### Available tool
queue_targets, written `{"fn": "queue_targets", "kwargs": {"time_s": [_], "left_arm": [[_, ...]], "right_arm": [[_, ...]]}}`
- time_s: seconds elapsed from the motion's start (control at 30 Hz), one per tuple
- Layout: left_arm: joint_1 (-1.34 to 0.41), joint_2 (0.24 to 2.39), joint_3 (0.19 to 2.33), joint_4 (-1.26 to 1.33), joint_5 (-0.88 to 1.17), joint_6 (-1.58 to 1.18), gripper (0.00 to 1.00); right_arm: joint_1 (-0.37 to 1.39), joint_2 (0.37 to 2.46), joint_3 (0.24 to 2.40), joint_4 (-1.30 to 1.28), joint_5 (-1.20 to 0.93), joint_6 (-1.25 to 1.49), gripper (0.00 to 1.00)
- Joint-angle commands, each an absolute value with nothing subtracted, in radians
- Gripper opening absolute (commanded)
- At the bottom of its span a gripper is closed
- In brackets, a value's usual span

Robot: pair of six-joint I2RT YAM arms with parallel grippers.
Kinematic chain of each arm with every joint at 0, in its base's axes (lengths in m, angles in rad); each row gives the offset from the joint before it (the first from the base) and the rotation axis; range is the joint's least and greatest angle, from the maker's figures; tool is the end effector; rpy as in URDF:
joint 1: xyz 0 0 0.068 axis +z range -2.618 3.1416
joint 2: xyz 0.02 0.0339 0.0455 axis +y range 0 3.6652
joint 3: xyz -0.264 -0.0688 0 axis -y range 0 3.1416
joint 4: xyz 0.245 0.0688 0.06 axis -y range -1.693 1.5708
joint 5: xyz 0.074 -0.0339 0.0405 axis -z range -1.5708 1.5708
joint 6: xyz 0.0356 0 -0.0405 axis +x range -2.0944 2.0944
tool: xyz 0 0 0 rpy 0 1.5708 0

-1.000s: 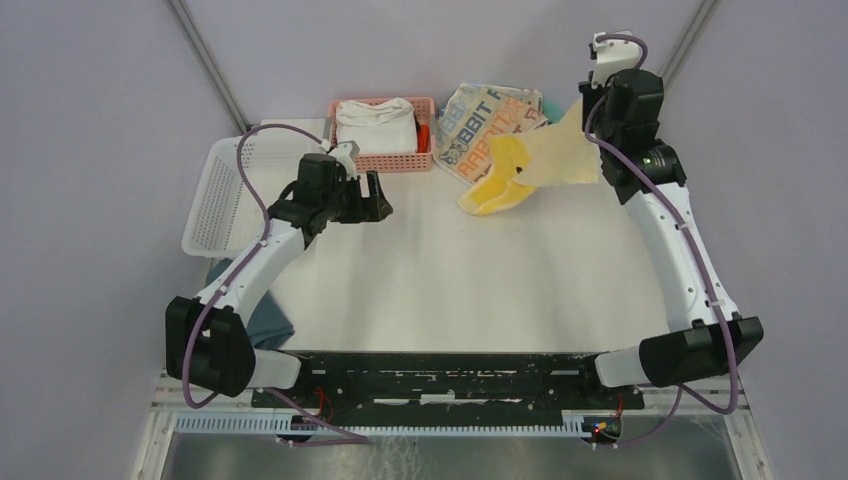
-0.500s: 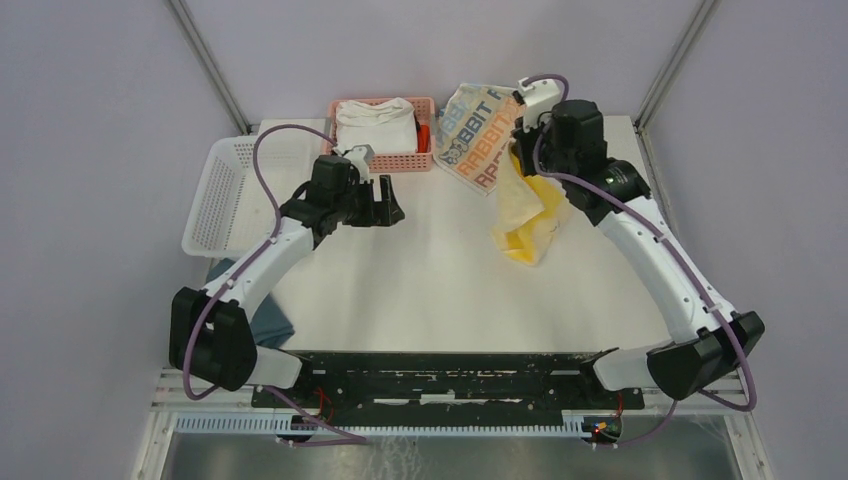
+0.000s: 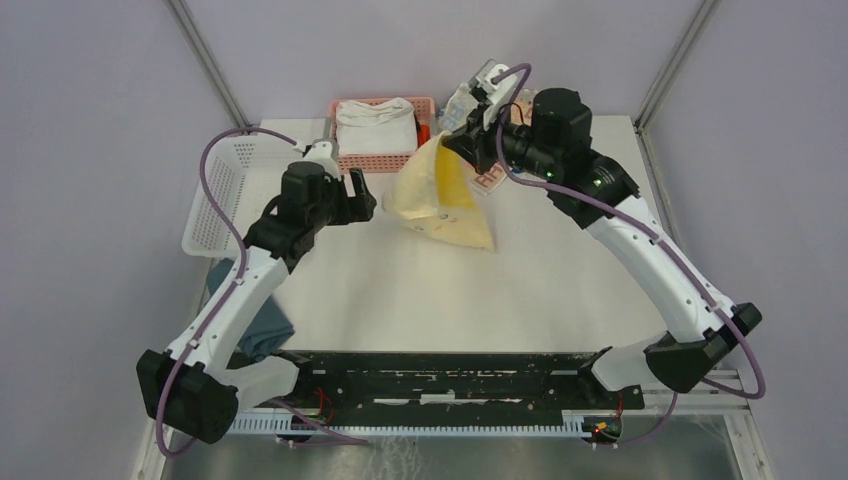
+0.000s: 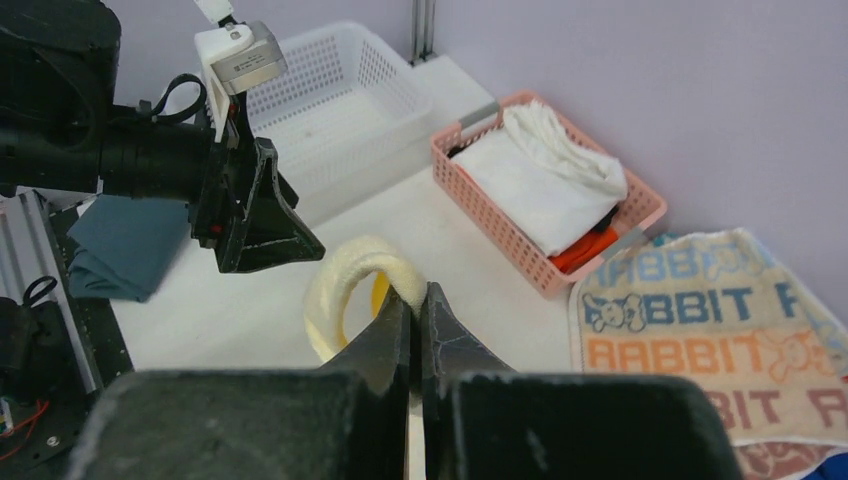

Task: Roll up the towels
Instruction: Place the towel at the center of the board.

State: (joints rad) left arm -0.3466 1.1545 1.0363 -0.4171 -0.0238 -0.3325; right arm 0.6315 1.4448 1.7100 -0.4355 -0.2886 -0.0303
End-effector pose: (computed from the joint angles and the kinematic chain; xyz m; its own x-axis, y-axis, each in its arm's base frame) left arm 0.2428 -0.0868 0.3297 -0.5581 -0.1454 -0.8170 0.1462 0.9519 -0.2693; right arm 0.2475 0.1936 0.4792 -0.1127 -0.1184 -0.9865 -0.7961 0.6049 0.0184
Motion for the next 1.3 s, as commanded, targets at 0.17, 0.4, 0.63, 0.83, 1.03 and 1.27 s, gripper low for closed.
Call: {"fn": "queue_targets", "kwargs": {"time_s": [0.17, 0.4, 0.63, 0.83, 1.03, 1.27], "left_arm": [[-0.348, 1.070, 1.040, -0.426, -0.148, -0.321, 0.89], [-0.347, 1.104, 1.009, -0.421, -0.099, -0.351, 0.89], [-0.348, 1.186, 0.981, -0.368, 0.013, -0.396, 0.88], [-0.385, 1.278, 0.995, -0.318, 0.127, -0.433, 0.86], [-0.543, 1.397, 1.009, -0.238, 0.141, -0.476, 0.84], [-0.625, 1.586, 1.028, -0.123, 0.184, -0.543, 0.80]], "right_arm": [[0.627, 1.172, 1.377, -0.344, -0.185, -0.154, 0.05], [0.625, 0.993, 0.966, -0.342, 0.216, -0.036, 0.10], [0.588, 0.962, 0.842, -0.402, 0.653, 0.148, 0.11], [0.577, 1.057, 0.895, -0.393, 0.527, 0.161, 0.06], [0.577, 1.125, 0.932, -0.401, 0.443, 0.194, 0.03], [0.577, 1.134, 0.932, -0.417, 0.424, 0.200, 0.03]]}}
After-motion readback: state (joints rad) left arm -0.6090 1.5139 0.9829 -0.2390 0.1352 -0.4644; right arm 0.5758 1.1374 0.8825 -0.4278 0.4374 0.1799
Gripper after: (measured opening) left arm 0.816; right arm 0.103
